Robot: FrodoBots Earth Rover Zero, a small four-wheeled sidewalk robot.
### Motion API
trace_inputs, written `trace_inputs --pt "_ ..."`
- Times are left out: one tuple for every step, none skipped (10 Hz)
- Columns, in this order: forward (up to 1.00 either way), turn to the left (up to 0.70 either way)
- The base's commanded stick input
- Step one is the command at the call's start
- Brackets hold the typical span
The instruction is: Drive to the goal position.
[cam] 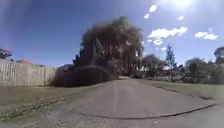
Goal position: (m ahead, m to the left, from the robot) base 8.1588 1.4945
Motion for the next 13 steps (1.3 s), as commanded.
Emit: trace_inputs --pt "1.00 0.00" --pt "1.00 0.00" --pt "1.00 0.00" --pt "1.00 0.00" --pt "1.00 0.00" --pt "1.00 0.00" --pt "1.00 0.00" --pt "1.00 0.00" --pt "1.00 0.00" --pt "1.00 0.00" --pt "1.00 0.00" --pt "1.00 0.00" --pt "1.00 0.00"
